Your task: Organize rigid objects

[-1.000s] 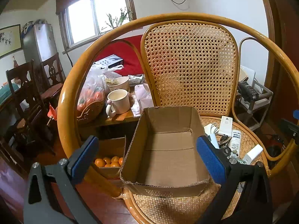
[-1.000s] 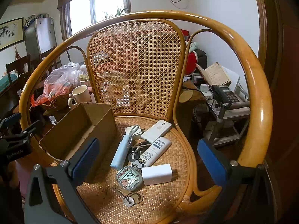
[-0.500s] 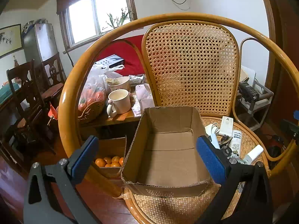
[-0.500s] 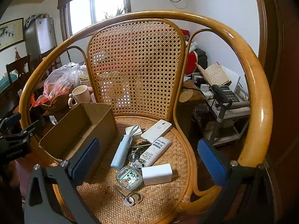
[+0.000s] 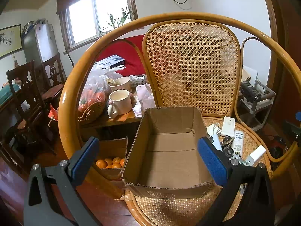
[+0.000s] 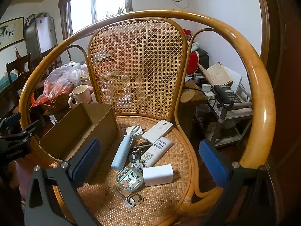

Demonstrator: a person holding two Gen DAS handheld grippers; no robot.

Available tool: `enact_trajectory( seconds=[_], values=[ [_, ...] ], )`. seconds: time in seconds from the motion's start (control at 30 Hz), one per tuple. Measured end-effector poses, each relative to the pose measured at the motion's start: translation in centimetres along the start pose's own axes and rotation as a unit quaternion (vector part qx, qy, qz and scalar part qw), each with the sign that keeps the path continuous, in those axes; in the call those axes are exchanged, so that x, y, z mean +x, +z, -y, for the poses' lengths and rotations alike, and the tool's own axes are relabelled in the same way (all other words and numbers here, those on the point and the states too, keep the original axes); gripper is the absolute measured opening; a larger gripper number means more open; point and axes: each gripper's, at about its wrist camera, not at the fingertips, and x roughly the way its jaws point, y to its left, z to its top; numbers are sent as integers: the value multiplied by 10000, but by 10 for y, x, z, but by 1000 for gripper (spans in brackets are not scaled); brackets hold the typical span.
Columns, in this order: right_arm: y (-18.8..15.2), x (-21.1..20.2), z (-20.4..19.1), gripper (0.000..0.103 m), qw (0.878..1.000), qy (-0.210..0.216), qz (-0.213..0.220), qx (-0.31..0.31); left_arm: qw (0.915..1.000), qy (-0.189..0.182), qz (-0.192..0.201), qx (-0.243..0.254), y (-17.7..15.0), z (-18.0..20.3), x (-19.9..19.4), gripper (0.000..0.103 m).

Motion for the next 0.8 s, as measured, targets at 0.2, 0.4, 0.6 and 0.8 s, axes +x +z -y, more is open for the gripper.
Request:
enact_trajectory(
  seconds=[0.2,0.4,0.6,0.8],
  values=[
    [0,0,0,103,10000,-3,8,5,10000,2,18,5,0,1,-1,103],
    [0,0,0,103,10000,-4,-10,-3,10000,12,10,32,0,2,0,103],
    [0,0,0,103,10000,-9,-10,-18,10000,12,14,28,0,2,0,103],
    [0,0,0,103,10000,-10,-16,-10,10000,20,16,28,1,2,0,103]
  ],
)
